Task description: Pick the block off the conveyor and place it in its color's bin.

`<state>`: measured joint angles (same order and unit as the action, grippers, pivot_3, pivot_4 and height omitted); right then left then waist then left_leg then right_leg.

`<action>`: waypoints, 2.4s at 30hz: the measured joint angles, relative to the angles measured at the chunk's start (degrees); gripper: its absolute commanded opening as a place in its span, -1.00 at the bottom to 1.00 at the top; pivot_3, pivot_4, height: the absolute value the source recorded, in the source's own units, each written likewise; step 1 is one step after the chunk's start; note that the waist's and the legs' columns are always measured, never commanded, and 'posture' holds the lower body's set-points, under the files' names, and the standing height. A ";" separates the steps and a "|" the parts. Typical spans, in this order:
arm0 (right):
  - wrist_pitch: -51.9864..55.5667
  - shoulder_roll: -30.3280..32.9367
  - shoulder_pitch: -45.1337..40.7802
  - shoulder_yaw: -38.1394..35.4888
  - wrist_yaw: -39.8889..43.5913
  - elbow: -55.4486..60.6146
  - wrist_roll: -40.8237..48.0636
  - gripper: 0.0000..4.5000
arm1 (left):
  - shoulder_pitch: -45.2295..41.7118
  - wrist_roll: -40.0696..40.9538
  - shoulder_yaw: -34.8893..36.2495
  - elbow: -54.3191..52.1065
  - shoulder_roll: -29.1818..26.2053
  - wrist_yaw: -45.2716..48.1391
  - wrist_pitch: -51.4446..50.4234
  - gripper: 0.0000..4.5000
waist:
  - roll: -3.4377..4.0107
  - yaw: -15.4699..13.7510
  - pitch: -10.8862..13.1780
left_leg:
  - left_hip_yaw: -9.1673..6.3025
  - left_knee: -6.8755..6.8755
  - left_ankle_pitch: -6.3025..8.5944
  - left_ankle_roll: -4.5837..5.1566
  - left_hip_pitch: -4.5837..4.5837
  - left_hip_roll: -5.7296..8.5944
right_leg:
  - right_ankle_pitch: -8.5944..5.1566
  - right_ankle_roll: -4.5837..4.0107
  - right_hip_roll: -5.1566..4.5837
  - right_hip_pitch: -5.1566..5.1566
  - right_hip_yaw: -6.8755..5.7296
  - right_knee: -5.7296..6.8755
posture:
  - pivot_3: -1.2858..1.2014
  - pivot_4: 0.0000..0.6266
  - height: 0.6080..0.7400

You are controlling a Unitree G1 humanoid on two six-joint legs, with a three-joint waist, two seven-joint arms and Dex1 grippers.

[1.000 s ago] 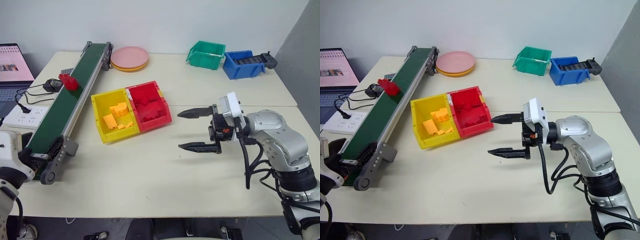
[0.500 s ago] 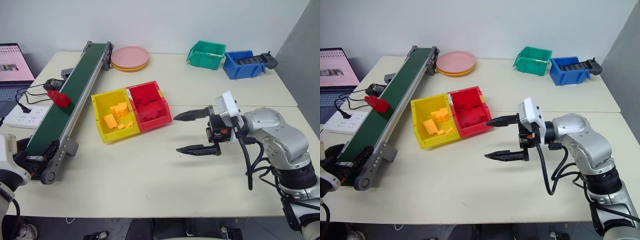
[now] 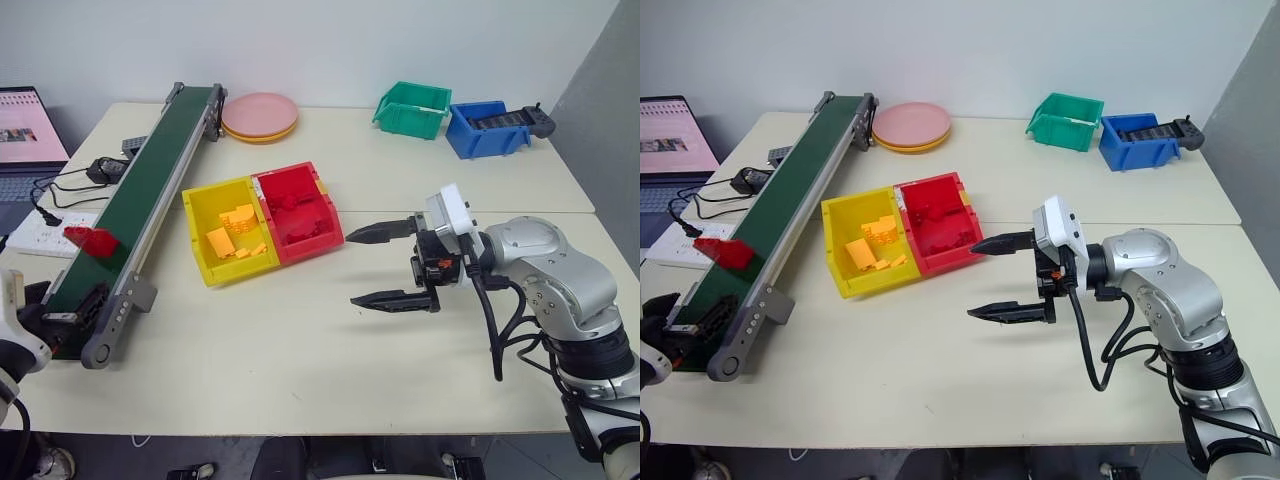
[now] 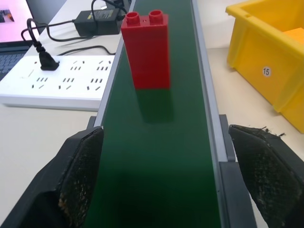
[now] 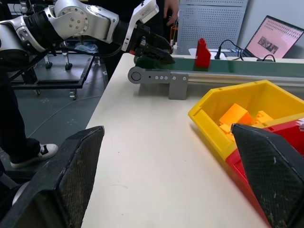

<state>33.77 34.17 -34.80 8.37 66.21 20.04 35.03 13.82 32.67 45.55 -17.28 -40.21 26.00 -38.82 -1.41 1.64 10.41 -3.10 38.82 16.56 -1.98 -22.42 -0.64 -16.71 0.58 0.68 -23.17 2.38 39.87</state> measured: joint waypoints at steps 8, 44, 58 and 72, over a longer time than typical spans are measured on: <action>0.00 0.14 0.04 0.20 -0.06 0.23 -0.01 1.00 | -1.07 -0.46 -0.06 2.47 -0.24 0.76 -0.50 0.63 | 0.00 0.00 0.00 | 0.00 0.00 0.00 0.00 -0.01 0.00 | 0.00 0.00 -0.01 0.00 -0.01 -0.01 | 0.03 -0.52 1.00; 5.73 6.25 3.60 -5.12 -11.03 4.44 -0.62 1.00 | -43.24 -6.28 -41.18 0.26 -1.70 7.37 0.27 -0.32 | 0.02 -0.88 0.02 | -0.10 0.07 -0.01 0.01 -0.17 0.17 | -0.01 -0.01 0.01 0.00 -0.16 0.02 | 0.03 -0.52 1.00; 6.47 6.69 7.87 -6.95 -17.21 11.26 -0.83 1.00 | -57.97 -18.61 -52.61 27.33 8.70 11.90 11.73 -0.16 | 0.00 -0.14 0.01 | 0.01 0.14 -0.02 0.02 -0.37 0.11 | -0.05 -0.01 0.03 -0.22 0.01 0.06 | 0.03 -0.52 1.00; 5.27 6.96 8.69 -7.11 -17.48 11.10 -0.65 1.00 | -58.78 -21.10 -51.81 28.73 9.65 12.13 13.06 0.83 | 0.00 -0.11 0.01 | -0.04 0.16 -0.02 0.01 -0.38 0.09 | -0.06 -0.01 0.04 -0.21 -0.02 0.07 | 0.03 -0.52 1.00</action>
<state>39.04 41.13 -26.10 1.26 48.73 31.14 34.39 -44.96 11.58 -6.26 11.44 -30.56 38.13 -25.77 -1.41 1.53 10.42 -3.14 38.97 16.54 -1.97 -22.80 -0.55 -16.77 0.57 0.72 -23.38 2.35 39.94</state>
